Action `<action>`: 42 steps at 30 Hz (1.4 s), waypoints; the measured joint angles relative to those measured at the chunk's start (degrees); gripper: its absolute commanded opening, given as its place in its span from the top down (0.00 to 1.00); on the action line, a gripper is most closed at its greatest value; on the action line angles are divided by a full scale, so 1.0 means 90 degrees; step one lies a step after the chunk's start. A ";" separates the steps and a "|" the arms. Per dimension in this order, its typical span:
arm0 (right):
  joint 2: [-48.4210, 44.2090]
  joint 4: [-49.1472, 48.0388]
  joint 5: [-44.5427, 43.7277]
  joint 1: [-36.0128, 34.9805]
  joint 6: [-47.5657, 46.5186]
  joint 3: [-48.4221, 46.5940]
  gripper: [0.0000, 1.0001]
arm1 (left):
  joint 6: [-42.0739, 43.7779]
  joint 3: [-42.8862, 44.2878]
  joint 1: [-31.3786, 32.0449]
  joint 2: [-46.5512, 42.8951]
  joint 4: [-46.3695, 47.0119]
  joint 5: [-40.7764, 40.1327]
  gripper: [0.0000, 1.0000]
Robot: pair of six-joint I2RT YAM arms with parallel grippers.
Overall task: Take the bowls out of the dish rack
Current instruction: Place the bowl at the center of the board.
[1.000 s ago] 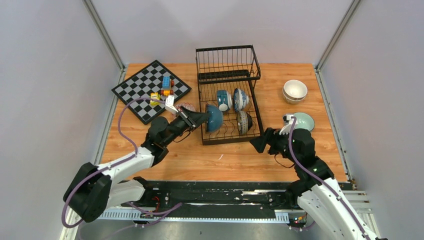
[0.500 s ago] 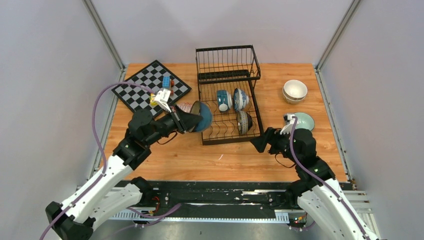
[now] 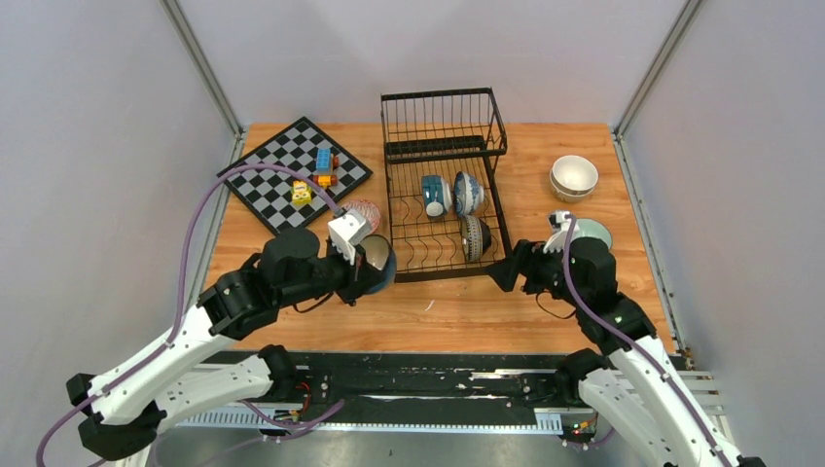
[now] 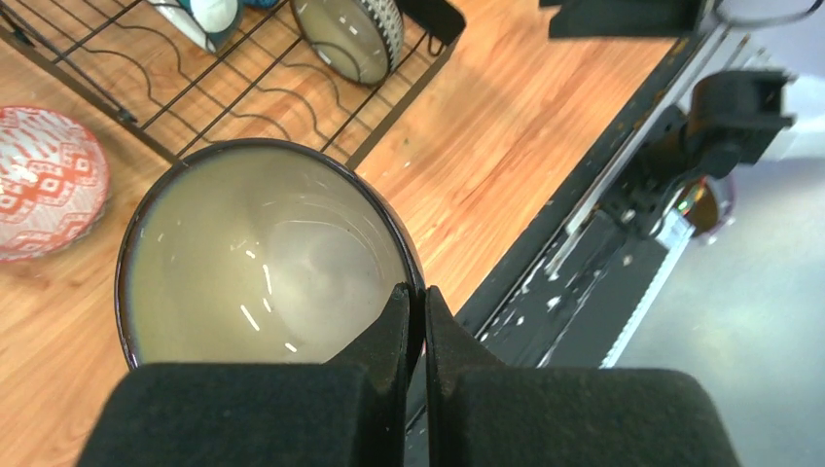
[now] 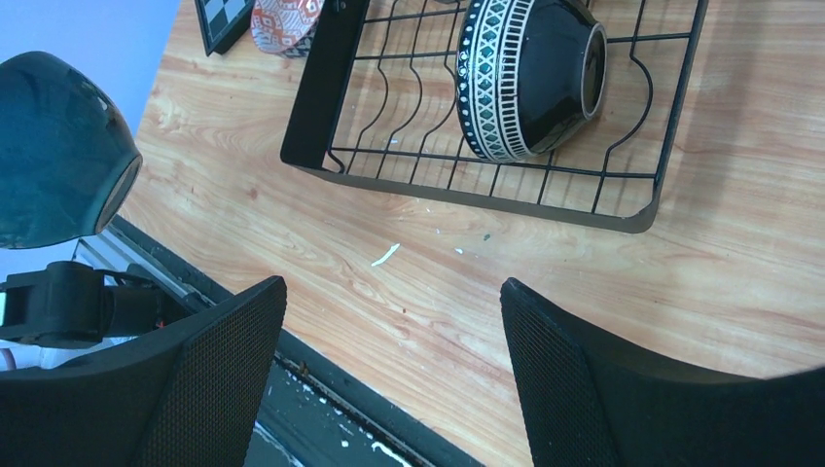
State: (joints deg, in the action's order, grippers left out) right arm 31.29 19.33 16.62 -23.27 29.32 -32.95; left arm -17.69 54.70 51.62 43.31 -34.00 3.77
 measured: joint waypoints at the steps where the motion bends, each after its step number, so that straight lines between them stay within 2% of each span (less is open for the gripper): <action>1: 0.0124 0.0100 0.0022 0.0000 -0.0049 -0.0143 0.16 | 0.0160 -0.0002 0.0092 -0.0029 -0.0097 -0.0068 1.00; 9: 0.0967 0.0823 0.0284 0.0000 -0.0546 -0.0918 0.16 | 0.1520 0.0141 0.1168 -0.0095 -0.0629 -0.0746 1.00; 15: 0.1379 0.1345 0.0410 -0.0002 -0.0908 -0.1389 0.16 | 0.2878 0.0525 0.2458 0.0469 -0.0673 -0.1326 1.00; 22: 0.1943 0.1617 0.0714 -0.0138 -0.1260 -0.2305 0.17 | 0.4367 0.0556 0.3529 0.1151 -0.0765 -0.1756 1.00; 29: 0.3194 0.2611 -0.0607 -0.2246 -0.2278 -0.4333 0.16 | 0.5421 0.0022 0.4114 0.1083 -0.0750 -0.1581 1.00; 35: 0.3451 0.3121 -0.1083 -0.2715 -0.3177 -0.5022 0.22 | 0.5848 -0.0369 0.4381 0.1086 -0.0760 -0.1287 1.00; 39: 0.3628 0.3371 -0.1100 -0.3572 -0.3648 -0.5328 0.25 | 0.6088 -0.0627 0.4600 0.1086 -0.0709 -0.1270 1.00; 42: 0.3784 0.3512 -0.1185 -0.3934 -0.3815 -0.5340 0.30 | 0.6224 -0.0794 0.4731 0.1081 -0.0634 -0.1302 1.00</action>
State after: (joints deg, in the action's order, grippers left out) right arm 65.34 50.94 5.96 -58.67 -5.02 -81.01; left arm 38.33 47.55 94.19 53.04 -39.70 -7.94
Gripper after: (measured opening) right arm 0.743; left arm 0.021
